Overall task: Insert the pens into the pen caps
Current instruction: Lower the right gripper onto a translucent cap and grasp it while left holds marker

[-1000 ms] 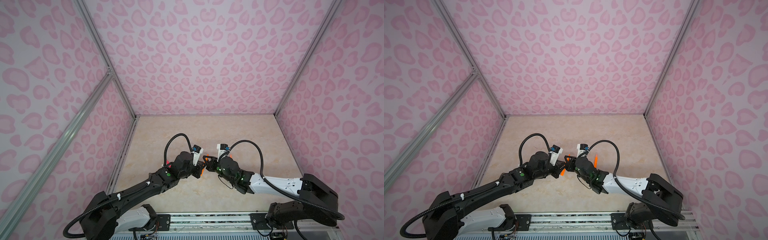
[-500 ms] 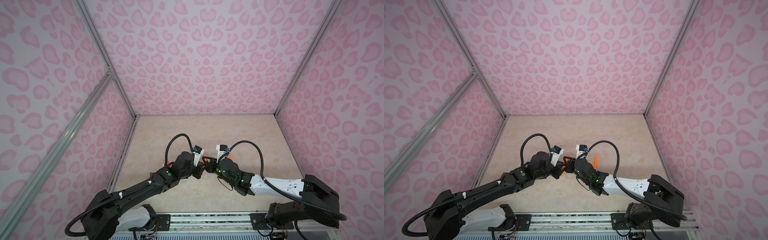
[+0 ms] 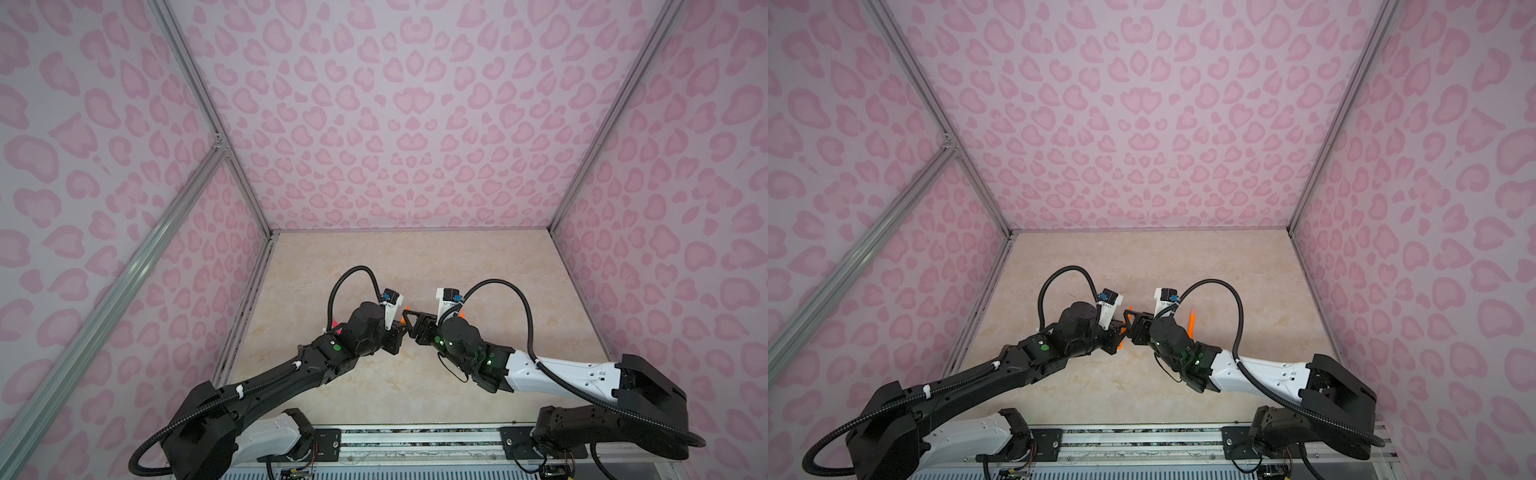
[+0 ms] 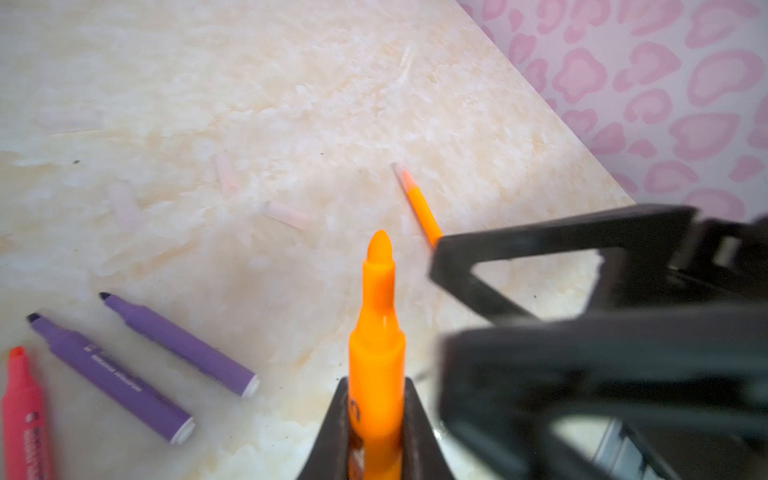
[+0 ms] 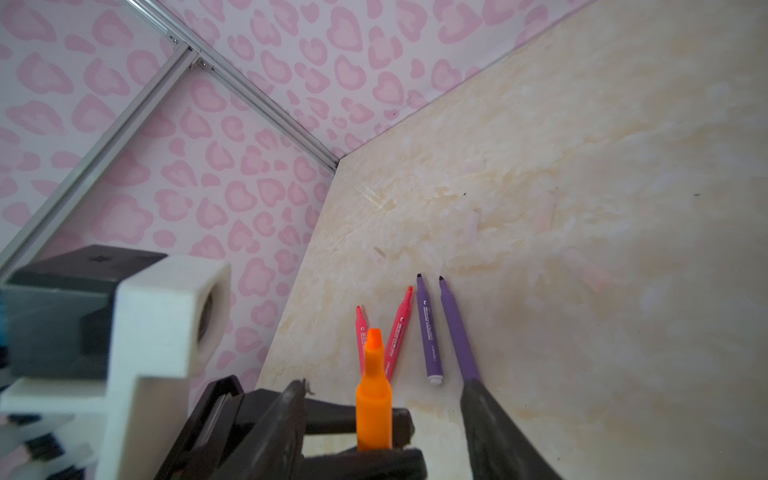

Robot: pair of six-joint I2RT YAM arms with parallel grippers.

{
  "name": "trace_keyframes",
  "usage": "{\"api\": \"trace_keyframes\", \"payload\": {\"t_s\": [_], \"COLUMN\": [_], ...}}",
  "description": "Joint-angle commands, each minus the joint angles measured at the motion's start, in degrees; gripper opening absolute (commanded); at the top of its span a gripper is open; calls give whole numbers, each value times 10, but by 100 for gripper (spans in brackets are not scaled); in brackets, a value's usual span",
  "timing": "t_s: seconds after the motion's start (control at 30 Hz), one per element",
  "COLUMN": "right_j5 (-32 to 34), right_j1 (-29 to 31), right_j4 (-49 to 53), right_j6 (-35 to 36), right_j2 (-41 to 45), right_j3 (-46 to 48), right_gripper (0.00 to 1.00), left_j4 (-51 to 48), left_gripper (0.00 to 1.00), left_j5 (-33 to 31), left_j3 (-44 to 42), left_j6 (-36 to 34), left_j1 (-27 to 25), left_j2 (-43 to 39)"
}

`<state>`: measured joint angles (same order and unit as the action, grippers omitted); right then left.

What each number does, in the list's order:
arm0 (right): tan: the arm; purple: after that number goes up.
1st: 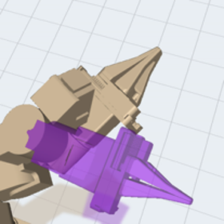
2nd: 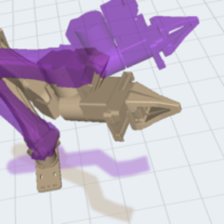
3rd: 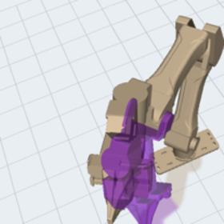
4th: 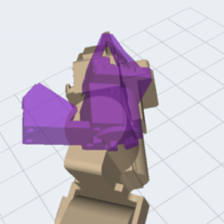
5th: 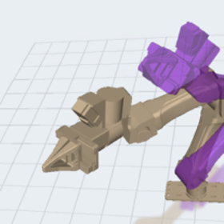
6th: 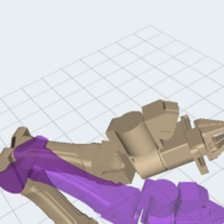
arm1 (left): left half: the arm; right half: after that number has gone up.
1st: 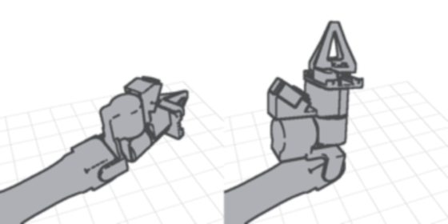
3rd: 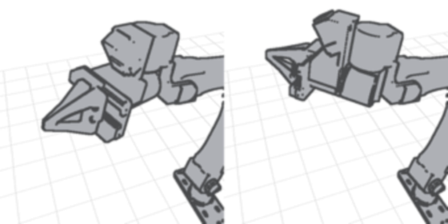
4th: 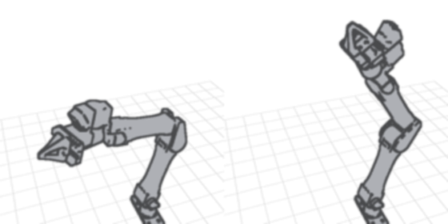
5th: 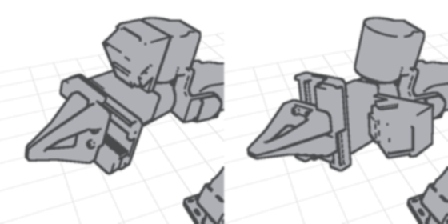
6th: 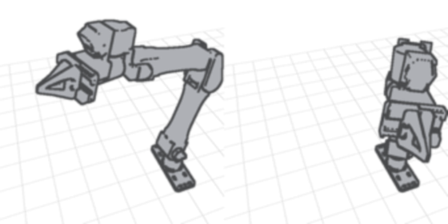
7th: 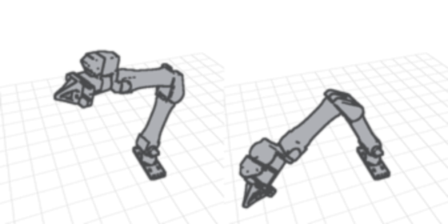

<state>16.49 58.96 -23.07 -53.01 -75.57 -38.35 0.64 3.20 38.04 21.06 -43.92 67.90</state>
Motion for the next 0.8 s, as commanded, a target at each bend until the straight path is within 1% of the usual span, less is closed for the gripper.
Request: {"api": "trace_keyframes", "payload": {"t_s": [0.0,0.07,0.13,0.17,0.2,0.27,0.3,0.37,0.47,0.53,0.63,0.77], "right_j5": [84,113,132,146,150,131,107,48,0,-32,-103,-124], "right_j1": [-2,-10,-27,-38,-52,-84,-104,-137,-172,-192,-209,-206], "right_j4": [23,29,50,77,99,151,190,267,339,357,359,359], "right_j6": [23,42,64,69,82,121,146,196,251,272,300,326], "right_j2": [13,14,1,-14,-33,-81,-119,-188,-277,-321,-365,-383], "right_j3": [9,9,-10,-31,-51,-102,-143,-217,-293,-323,-348,-364], "right_gripper": [68,75,79,90,98,98,95,94,91,87,81,79], "left_j4": [-5,-13,-28,-34,-35,-36,-36,-38,-36,-36,-35,-34], "left_gripper": [4,4,4,4,4,4,4,4,4,4,4,4], "left_j5": [-28,-30,-44,-51,-55,-59,-59,-56,-50,-46,-45,-43], "left_j3": [-11,-18,-20,-21,-23,-25,-25,-22,-23,-21,-17,-17], "left_j6": [43,63,77,82,84,85,84,82,79,79,79,78], "left_j1": [46,80,100,108,112,116,116,116,115,116,116,116], "left_j2": [-3,-2,-2,-4,-6,-11,-13,-15,-16,-11,-3,-5]}}
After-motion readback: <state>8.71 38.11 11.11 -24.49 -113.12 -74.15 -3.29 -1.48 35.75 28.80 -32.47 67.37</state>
